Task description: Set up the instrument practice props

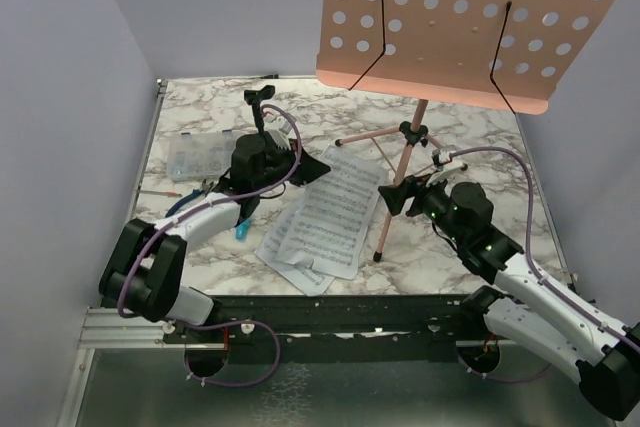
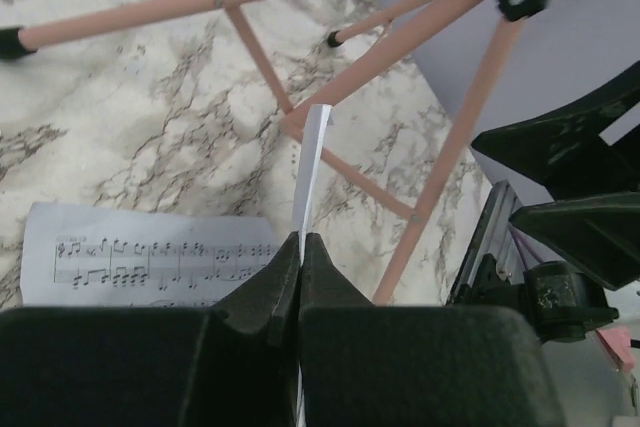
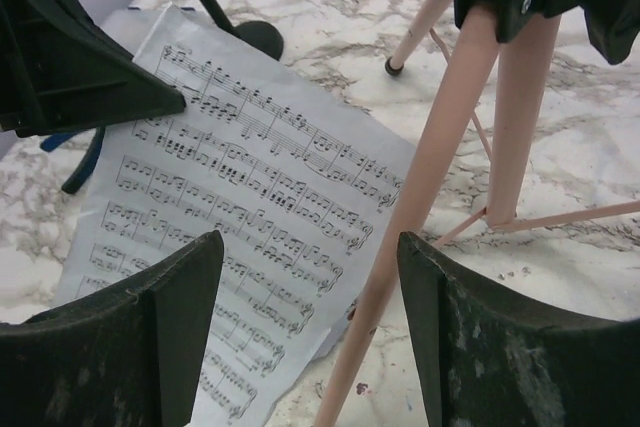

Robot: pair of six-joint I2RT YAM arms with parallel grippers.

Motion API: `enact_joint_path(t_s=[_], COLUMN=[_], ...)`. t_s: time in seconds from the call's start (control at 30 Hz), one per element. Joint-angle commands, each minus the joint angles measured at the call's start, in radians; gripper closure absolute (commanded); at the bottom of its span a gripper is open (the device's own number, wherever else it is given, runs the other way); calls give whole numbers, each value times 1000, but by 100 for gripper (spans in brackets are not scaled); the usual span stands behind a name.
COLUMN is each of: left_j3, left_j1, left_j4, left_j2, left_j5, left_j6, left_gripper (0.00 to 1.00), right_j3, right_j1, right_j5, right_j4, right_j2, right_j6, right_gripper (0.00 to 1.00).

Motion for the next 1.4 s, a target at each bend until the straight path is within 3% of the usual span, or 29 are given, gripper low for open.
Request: enact_joint_path(t_s=[0.0, 0.37, 0.63, 1.03, 1.37], left_j3=[15, 88, 70, 56, 66], left_j1=[-1, -1, -1, -1, -1], left_j4=[-64, -99, -106, -131, -101], left_j2=[-125, -388, -542, -574, -584], left_j5=[-4, 121, 61, 37, 48], left_j6=[61, 45, 85, 141, 105], left_gripper=[100, 100, 100, 100, 100], right_j3=[-5, 3, 6, 45, 9], right_j1=[8, 8, 8, 8, 8], right_j5=[-81, -173, -212, -233, -272], right_j4=[18, 64, 133, 124, 267], right_j2=[-59, -97, -122, -91, -35], right_j6=[22, 46, 88, 64, 79], right_gripper=[26, 19, 12, 11, 12])
